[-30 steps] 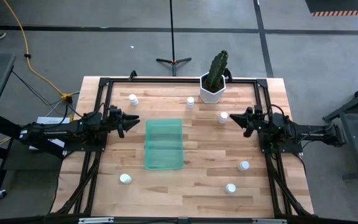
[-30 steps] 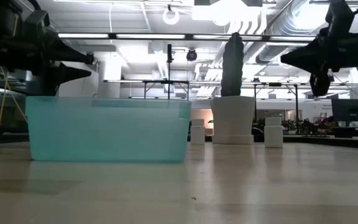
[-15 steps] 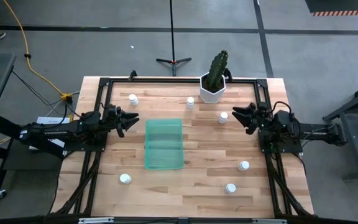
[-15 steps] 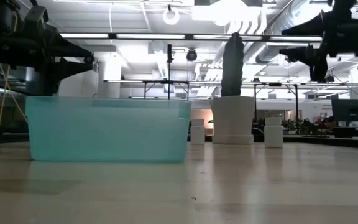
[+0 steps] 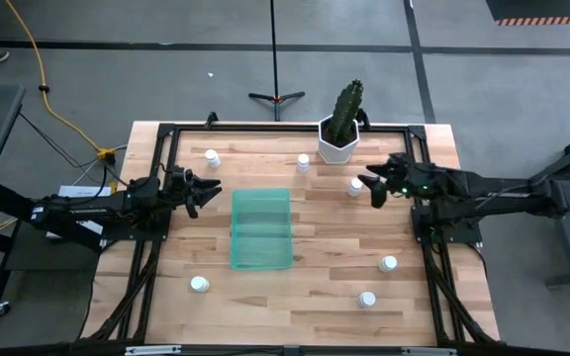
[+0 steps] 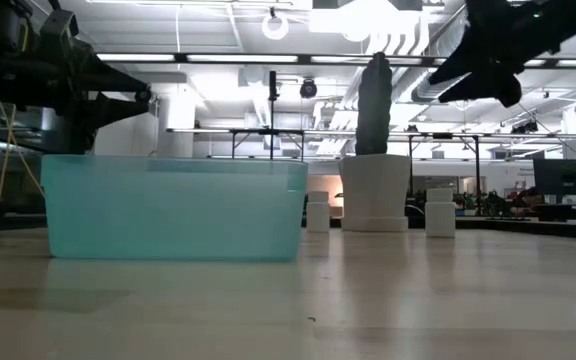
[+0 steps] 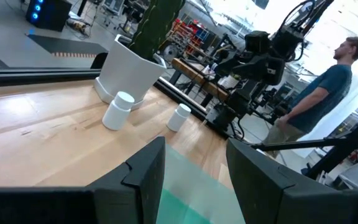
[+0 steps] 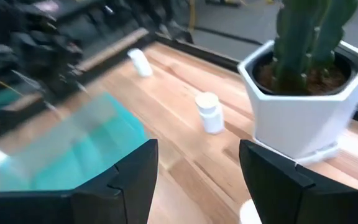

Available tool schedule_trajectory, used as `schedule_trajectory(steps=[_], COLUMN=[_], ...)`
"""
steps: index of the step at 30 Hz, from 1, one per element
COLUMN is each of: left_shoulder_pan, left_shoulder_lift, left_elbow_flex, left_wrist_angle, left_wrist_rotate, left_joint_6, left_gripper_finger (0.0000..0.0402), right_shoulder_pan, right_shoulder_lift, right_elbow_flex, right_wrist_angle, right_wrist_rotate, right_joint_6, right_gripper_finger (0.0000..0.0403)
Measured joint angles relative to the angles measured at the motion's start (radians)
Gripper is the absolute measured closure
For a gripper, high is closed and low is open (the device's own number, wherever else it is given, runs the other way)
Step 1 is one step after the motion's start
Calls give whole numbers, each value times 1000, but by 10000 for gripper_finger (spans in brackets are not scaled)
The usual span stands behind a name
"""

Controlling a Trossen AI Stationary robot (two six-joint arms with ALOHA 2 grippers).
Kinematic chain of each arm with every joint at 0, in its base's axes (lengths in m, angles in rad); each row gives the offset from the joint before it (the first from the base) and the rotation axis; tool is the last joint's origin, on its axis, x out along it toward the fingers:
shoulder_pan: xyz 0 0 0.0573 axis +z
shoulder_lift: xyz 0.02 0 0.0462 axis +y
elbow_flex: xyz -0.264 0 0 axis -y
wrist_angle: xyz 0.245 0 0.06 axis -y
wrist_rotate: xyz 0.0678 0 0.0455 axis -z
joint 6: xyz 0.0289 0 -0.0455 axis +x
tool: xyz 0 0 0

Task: Pick and place pill bottles into a basket
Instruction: Put the pill bottle into the blue bin

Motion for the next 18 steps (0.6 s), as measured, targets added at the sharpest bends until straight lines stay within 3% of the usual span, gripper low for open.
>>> schedule_trajectory(steps=[9, 18], left_shoulder_pan=[0, 0], left_shoulder_lift=[0, 0], left_elbow_flex=[0, 0], left_wrist_angle=[0, -5], left_wrist_rotate=[0, 0], left_joint_6=[0, 0], left_gripper_finger=[197, 197], right_shoulder_pan=[-1, -47], right_shoulder_lift=[167, 295], right_elbow_flex=[147, 300], right_wrist_angle=[-47, -296], right_wrist_rotate=[36, -3], right_joint_6=[105, 438], right_gripper_finger=[182, 182])
